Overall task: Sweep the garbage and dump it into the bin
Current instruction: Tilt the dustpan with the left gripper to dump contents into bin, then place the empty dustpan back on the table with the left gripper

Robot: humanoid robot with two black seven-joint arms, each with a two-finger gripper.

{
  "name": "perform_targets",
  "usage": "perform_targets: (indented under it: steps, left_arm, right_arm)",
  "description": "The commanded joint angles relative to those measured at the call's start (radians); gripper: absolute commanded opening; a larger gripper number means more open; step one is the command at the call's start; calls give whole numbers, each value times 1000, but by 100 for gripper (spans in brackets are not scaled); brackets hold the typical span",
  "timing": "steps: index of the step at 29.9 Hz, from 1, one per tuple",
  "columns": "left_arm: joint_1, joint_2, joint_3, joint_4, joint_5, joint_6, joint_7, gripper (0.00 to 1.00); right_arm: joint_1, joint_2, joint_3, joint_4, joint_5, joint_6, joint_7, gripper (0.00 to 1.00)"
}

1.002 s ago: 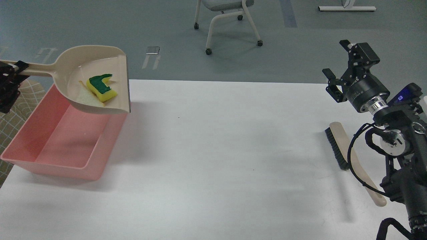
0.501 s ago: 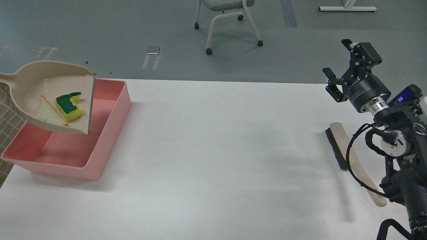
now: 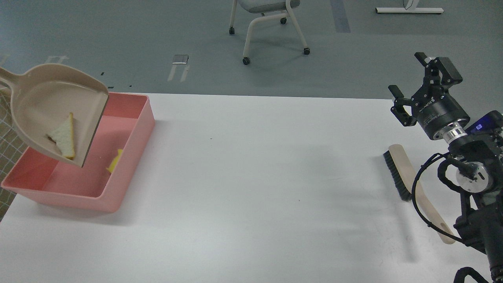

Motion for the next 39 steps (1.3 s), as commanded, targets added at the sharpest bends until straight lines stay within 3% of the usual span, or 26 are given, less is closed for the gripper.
perform_targets:
  steps: [1,15,23,28,32,39]
  left_arm:
    - [-62,10,-1,-27,85,-5,0,18]
    - [-111,-54,-4,-53,58,3,0,18]
    - [-111,-99,1,-187,-304,37,5,18]
    - [-76,-249,10,-228,-338,122,12,27]
    - [-28,-494,13,-193,-367,279,24,32]
    - [-7,-723,18,-188,-365,353,44,32]
  right_arm:
    - [-2,-1,0,-1,2,0,12,99]
    - [-17,-27,0,48,2,0,21,99]
    - [-50,-55,0,96,14,0,20,99]
    - [-48,-61,0,96,14,0,20,99]
    - [-25,-60,0,84,13,0,20,99]
    - [44,-54,-5,70,10,0,20,99]
